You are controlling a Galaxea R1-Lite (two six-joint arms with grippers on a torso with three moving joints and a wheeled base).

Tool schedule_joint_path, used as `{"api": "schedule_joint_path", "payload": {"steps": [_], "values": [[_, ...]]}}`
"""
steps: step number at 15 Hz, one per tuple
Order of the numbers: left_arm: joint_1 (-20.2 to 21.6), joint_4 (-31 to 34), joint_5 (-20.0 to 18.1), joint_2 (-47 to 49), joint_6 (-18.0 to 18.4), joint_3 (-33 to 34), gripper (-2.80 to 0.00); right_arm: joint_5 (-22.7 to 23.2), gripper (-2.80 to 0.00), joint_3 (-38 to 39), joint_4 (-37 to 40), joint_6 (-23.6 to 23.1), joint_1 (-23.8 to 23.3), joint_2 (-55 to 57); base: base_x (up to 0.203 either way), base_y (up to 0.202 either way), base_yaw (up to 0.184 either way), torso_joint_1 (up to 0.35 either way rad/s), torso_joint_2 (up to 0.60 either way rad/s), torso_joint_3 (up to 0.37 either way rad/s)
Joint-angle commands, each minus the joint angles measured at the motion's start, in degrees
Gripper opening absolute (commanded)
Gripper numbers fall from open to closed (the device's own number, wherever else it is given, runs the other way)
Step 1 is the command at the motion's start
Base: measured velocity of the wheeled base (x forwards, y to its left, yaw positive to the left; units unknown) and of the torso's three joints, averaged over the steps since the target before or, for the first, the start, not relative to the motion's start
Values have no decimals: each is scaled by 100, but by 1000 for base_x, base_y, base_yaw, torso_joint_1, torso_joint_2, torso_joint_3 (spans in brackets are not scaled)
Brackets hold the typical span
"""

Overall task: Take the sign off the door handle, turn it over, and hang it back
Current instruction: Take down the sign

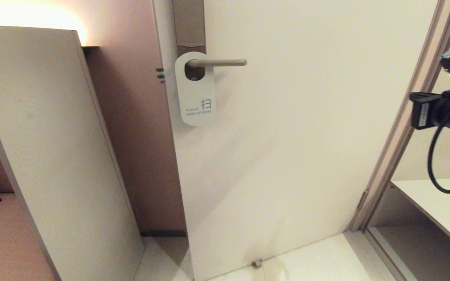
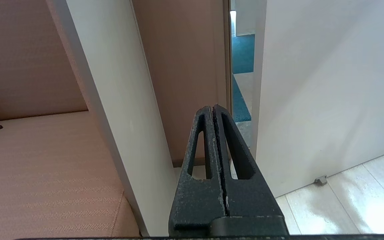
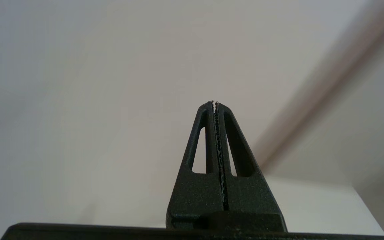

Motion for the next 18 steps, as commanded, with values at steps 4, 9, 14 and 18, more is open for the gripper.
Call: {"api": "schedule_joint_path", "payload": {"steps": [4,9,14,18], "values": [[2,2,-5,2,5,-1,-280,-1,-280,1805,-25,98,-516,-2197,0,0,0,0,0,0],[3,2,-1,6,5,2,-280,1,-280,3924,-7,128,-411,-4253,0,0,0,0,0,0],[3,2,-1,6,5,2,-280,137,-280,5159,252,135,-243,-5597,0,0,0,0,0,0],[10,2,0,-2,8,2,-280,843,-280,5338,1226,391,-263,-6644,0,0,0,0,0,0]]}}
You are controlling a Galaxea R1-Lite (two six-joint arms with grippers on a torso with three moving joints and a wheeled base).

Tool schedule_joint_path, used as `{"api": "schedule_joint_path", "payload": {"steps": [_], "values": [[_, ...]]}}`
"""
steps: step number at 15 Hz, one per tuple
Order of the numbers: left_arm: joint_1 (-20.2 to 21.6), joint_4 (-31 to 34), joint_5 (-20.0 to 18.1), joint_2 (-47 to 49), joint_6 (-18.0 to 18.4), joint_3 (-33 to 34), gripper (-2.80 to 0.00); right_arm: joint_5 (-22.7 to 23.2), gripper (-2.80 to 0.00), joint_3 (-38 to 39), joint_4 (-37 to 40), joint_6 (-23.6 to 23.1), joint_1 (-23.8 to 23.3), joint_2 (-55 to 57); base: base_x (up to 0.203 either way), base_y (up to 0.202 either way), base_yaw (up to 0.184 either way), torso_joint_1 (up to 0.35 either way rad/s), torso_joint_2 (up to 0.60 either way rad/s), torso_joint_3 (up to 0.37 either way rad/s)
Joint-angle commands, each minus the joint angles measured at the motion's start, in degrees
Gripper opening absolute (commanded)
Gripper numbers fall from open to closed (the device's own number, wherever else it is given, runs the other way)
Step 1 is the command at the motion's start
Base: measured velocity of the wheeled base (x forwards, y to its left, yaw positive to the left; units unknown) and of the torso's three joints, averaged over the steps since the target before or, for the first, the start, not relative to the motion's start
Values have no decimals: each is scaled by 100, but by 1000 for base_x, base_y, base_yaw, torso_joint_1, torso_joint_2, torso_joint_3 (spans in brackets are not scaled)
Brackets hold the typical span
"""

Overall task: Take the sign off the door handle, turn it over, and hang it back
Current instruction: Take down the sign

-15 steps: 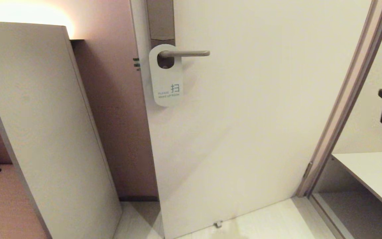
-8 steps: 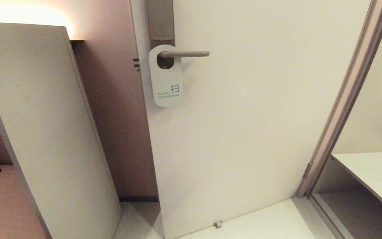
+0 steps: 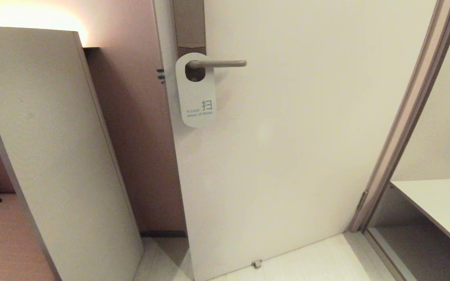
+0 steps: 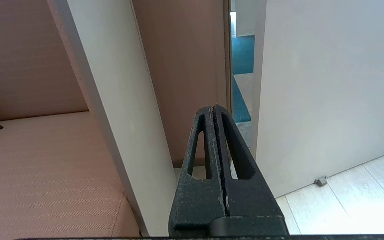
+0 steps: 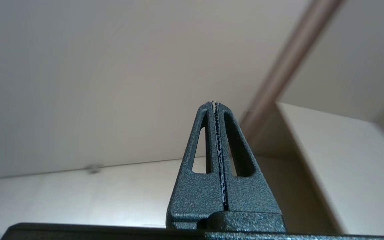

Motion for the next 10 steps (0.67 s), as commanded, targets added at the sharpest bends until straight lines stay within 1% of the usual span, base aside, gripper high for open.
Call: {"api": "schedule_joint_path", "payload": {"steps": [1,2,3,5,8,10], "values": [[1,0,2,-2,5,0,-280,349,-280,43,649,125,39,-745,0,0,0,0,0,0],[0,0,2,-2,5,0,-280,448,-280,46,799,270,101,-910,0,0,0,0,0,0],[0,0,-4,-2,5,-4,-280,441,-280,39,866,443,167,-1088,0,0,0,0,0,0],[5,0,-1,3,5,0,-280,201,-280,35,1194,564,252,-1570,0,0,0,0,0,0],[0,0,2,4,5,0,-280,100,-280,47,1497,663,280,-2204,0,0,0,0,0,0],[0,0,-6,-2,5,0,-280,52,-280,48,1539,886,283,-2229,0,0,0,0,0,0]]}}
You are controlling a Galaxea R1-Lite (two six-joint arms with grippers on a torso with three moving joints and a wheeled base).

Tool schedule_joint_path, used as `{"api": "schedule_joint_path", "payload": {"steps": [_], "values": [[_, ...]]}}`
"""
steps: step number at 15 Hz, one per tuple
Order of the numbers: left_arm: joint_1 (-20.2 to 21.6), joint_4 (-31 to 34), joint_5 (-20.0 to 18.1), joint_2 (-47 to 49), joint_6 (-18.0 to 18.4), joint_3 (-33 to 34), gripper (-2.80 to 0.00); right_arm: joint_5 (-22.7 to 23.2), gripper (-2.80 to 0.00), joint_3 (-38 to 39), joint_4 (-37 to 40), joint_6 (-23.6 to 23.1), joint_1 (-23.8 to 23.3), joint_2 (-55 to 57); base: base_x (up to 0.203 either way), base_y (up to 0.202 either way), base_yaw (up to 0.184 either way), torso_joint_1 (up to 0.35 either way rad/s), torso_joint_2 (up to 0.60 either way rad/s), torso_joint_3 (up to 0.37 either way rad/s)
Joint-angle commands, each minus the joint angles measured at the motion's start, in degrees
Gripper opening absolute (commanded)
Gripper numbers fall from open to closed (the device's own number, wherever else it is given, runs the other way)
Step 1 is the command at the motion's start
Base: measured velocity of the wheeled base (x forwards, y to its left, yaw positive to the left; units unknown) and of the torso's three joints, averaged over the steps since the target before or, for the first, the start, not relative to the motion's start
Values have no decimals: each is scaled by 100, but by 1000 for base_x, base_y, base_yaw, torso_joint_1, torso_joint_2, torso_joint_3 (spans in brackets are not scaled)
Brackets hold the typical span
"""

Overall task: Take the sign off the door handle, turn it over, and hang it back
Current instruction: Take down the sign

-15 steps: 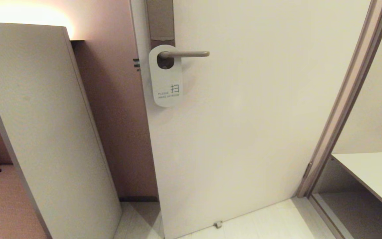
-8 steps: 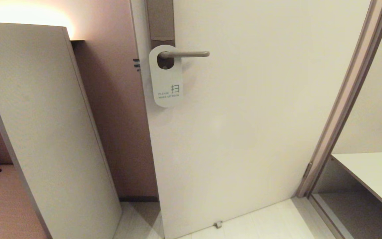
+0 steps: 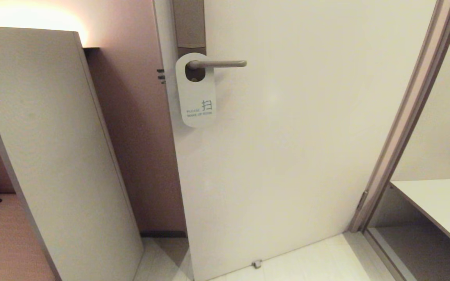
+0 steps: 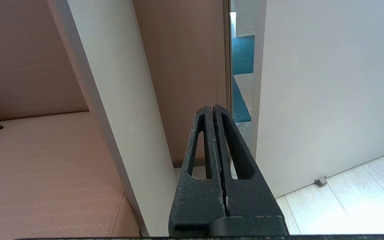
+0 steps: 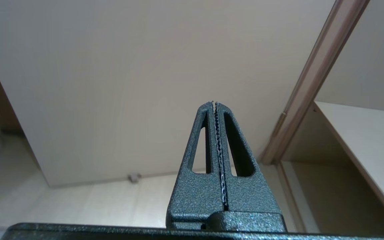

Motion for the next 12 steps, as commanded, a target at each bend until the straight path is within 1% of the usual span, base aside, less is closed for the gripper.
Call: {"api": "schedule_joint_path", "payload": {"steps": [1,12], "values": [[9,2,0,-2,4,0,-280,6,-280,2,4,21,6,-174,0,0,0,0,0,0],[6,2,-4,-2,13,-6,-280,-2,-280,2,4,39,6,-174,0,0,0,0,0,0]]}}
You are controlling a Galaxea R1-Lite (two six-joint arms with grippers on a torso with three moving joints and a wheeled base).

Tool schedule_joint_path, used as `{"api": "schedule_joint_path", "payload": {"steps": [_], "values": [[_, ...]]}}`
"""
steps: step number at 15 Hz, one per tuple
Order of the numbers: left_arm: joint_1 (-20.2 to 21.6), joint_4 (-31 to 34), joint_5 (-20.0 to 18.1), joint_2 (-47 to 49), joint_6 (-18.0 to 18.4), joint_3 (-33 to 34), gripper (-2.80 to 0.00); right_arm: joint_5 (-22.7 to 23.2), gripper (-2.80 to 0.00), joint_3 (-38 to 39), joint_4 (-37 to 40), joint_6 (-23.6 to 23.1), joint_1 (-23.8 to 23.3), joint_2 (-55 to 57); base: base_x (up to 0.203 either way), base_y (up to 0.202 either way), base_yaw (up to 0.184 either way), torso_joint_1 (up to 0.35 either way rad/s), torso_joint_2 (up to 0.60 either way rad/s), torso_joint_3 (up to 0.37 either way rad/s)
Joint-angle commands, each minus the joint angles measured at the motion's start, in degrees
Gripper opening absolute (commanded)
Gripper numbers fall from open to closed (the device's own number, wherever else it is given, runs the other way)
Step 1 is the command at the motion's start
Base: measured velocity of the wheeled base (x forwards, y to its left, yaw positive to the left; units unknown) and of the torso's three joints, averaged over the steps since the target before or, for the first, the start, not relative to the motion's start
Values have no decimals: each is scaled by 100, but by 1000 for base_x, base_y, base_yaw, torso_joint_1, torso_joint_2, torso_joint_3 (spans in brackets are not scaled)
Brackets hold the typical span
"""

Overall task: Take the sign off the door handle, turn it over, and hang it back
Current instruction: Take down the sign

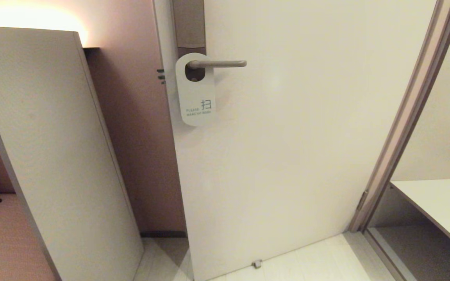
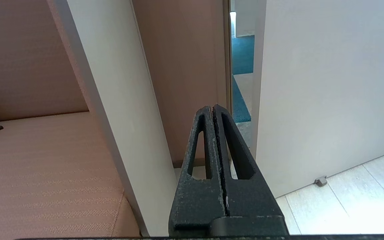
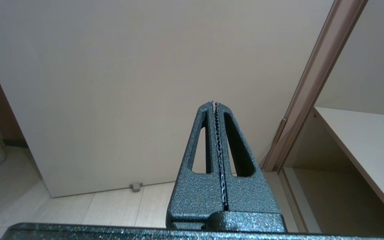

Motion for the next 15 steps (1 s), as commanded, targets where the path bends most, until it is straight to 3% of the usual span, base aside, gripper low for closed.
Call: {"api": "schedule_joint_path", "payload": {"steps": [1,15], "values": [[0,0,-3,-2,6,-9,-280,4,-280,0,-1,-3,2,11,0,0,0,0,0,0],[-4,16,-50,-2,41,-166,-280,4,-280,0,-1,-3,2,11,0,0,0,0,0,0]]}}
